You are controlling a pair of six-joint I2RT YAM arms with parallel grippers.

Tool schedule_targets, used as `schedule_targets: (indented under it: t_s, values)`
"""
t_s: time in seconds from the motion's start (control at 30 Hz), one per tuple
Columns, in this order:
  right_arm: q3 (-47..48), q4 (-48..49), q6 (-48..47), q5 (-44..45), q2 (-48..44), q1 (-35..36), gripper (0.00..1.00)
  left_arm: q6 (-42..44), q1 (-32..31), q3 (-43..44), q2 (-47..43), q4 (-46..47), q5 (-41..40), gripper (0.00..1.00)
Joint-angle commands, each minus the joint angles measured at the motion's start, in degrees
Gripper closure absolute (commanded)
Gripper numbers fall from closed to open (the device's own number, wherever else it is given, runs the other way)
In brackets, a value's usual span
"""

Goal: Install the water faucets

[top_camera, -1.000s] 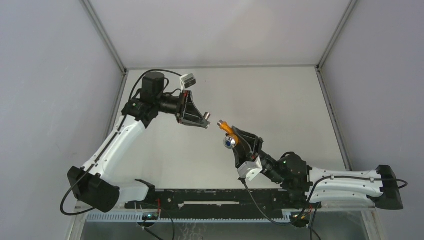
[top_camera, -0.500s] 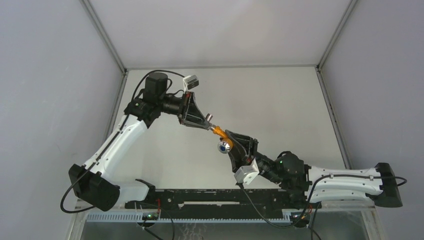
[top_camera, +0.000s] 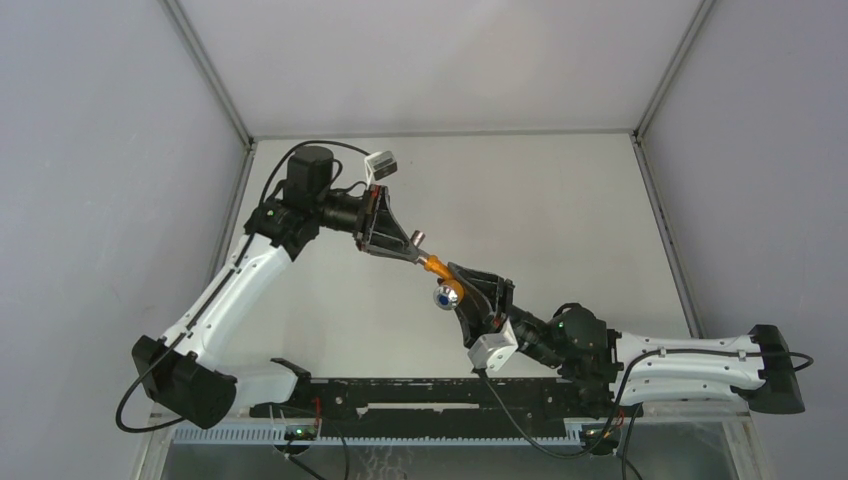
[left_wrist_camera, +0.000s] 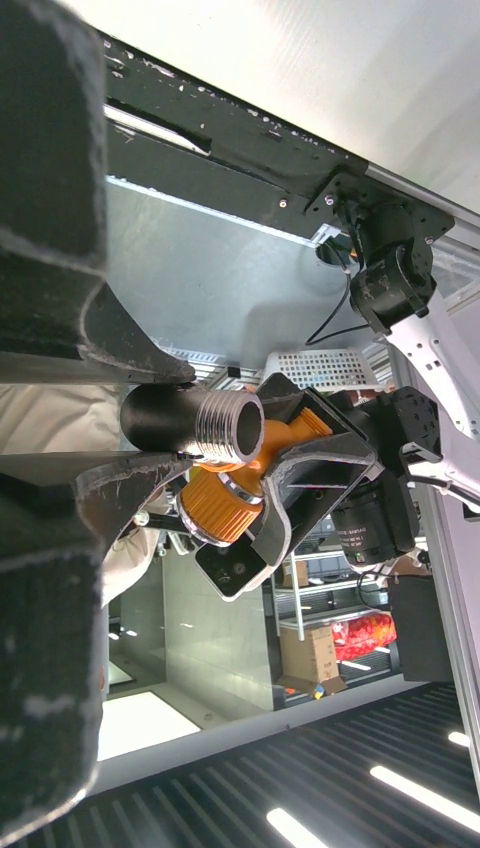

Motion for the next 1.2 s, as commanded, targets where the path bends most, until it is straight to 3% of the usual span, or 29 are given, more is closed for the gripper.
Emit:
schedule_targets:
  t_s: [0.0,1.17]
  values:
    - [2.5,1.1,2.2,-1.2,-0.2,0.9,1.00,-0.8,-1.3,2.6,-1.6,1.2,1.6,1.00]
    - [0.0,5.6,0.0,3.7,-0.5,3.8,1.00,-2.5,0.1,4.4,-1.1,3.0,2.6,1.00]
